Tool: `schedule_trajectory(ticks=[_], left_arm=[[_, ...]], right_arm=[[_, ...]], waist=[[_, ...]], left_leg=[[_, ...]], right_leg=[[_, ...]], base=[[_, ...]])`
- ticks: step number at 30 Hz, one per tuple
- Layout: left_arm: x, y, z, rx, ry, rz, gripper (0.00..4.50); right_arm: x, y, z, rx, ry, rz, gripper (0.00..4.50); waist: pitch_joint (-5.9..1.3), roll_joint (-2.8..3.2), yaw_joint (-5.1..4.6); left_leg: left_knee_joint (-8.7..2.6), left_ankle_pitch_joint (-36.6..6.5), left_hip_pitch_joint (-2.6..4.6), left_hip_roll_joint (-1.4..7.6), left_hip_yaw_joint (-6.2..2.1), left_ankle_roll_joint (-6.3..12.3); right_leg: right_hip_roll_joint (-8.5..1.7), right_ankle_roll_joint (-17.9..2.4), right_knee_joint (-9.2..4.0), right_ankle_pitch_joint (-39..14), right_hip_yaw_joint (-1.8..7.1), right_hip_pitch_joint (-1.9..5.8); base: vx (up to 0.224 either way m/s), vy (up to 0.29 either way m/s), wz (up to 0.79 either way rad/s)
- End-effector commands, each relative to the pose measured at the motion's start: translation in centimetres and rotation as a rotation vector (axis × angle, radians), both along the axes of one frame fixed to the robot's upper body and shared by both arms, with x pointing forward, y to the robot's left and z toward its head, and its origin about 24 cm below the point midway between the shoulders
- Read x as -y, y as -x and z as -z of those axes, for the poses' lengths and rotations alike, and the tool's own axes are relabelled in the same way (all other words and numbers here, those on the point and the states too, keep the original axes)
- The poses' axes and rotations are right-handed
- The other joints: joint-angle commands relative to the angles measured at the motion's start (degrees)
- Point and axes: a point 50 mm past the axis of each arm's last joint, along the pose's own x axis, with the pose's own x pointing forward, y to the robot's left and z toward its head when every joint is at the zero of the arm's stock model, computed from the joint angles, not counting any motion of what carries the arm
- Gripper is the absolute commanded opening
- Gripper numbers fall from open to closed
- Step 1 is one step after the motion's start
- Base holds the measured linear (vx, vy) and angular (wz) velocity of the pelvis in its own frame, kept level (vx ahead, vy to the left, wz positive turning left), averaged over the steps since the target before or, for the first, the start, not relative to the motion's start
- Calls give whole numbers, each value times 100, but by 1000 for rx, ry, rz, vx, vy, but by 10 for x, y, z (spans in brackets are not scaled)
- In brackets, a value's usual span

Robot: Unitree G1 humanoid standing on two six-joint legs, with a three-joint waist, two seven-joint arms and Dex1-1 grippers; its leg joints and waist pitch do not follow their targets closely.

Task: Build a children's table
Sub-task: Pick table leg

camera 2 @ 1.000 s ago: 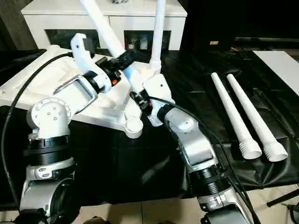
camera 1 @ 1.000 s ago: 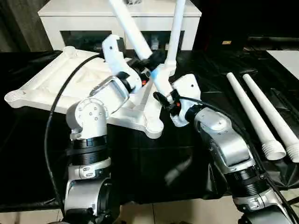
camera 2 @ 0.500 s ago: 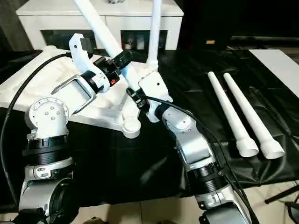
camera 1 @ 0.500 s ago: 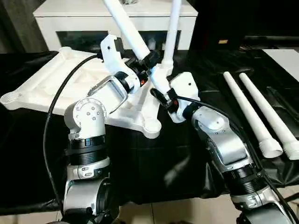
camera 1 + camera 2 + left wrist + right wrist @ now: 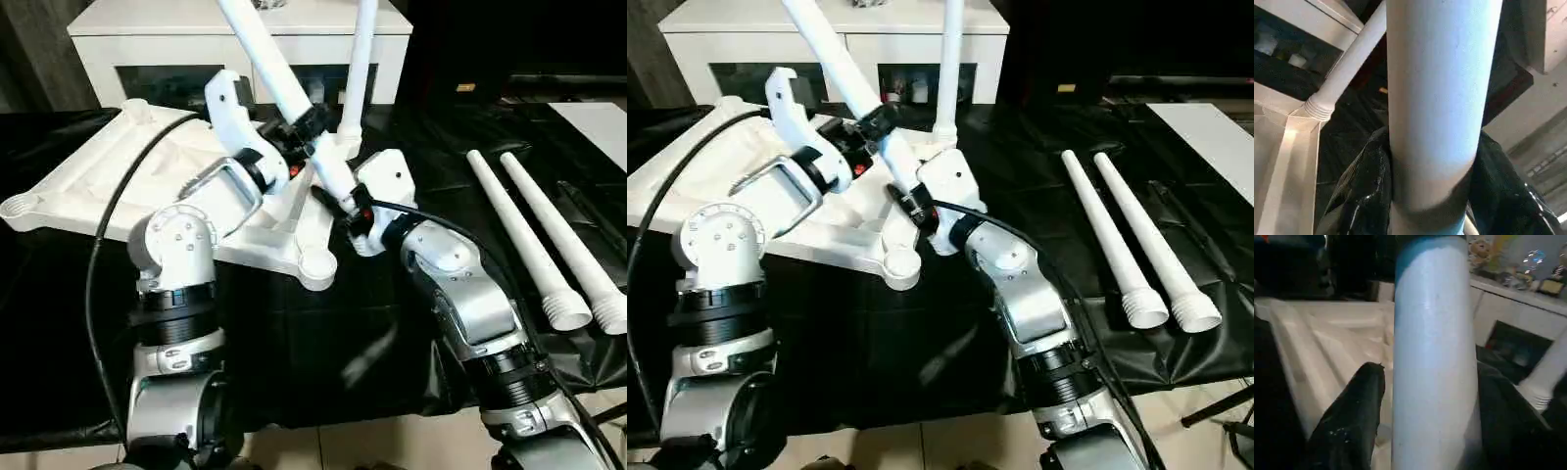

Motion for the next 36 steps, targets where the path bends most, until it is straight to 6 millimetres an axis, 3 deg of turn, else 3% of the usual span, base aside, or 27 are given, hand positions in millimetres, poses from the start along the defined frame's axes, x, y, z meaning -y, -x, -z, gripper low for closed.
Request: schedule_trajectory(ticks=[1, 2, 5, 11, 16, 19, 20, 24, 27, 36], left_arm=[[9, 9, -6, 60, -33, 136, 181], [9, 16, -7, 99, -73, 229, 181], [8, 24, -9, 140, -105, 330, 181], [9, 49, -18, 266, -152, 599, 181], [8, 50, -24, 292, -135, 628, 181], [8, 48, -27, 305, -125, 634, 181], [8, 48, -27, 309, -121, 638, 181], [7, 47, -27, 311, -115, 643, 181], [6, 46, -27, 310, -107, 639, 181], [3, 44, -26, 306, -102, 631, 181]], right_arm=[[3, 6, -18, -56, -131, -138, 306], [15, 11, -25, -113, -174, -241, 316], [31, 15, -30, -185, -199, -326, 345], [62, 19, -34, -387, -241, -445, 400], [66, 24, -30, -463, -196, -486, 410], [65, 26, -24, -515, -165, -504, 410], [65, 27, -23, -531, -162, -508, 384], [64, 26, -17, -574, -150, -506, 372], [64, 27, -15, -589, -138, -514, 333], [63, 28, -14, -593, -131, -527, 269]], waist=[[-425, -58, 5], [-429, -39, 23], [-432, -40, 42], [-417, -55, 71], [-406, -82, 64], [-414, -92, 73], [-418, -105, 67], [-434, -109, 82], [-441, -107, 96], [-434, -102, 177]], left_leg=[[-382, -696, 81, 172, -55, 372], [-383, -622, 82, 189, -65, 392], [-373, -424, 84, 197, -58, 397], [-368, -529, 66, 179, -42, 235], [-361, -618, 73, 169, -34, 108], [-360, -546, 67, 172, -43, 86], [-361, -510, 60, 172, -45, 87], [-348, -376, 55, 171, -39, 135], [-345, -336, 60, 176, -38, 144], [-352, -431, 75, 181, -36, 74]], right_leg=[[-393, -1014, -353, -786, 291, 349], [-391, -1004, -347, -733, 283, 341], [-384, -1138, -311, -463, 283, 346], [-411, -1179, -345, -897, 291, 359], [-414, -1012, -403, -1387, 289, 345], [-410, -947, -395, -1395, 283, 345], [-409, -946, -390, -1347, 282, 345], [-411, -1019, -362, -1107, 284, 346], [-410, -1064, -350, -1006, 283, 349], [-416, -983, -363, -1181, 287, 339]], base=[[0, 0, 0], [0, 0, 0], [0, 0, 0], [0, 0, 0], [0, 0, 0], [0, 0, 0], [0, 0, 0], [0, 0, 0], [0, 0, 0], [0, 0, 0]])
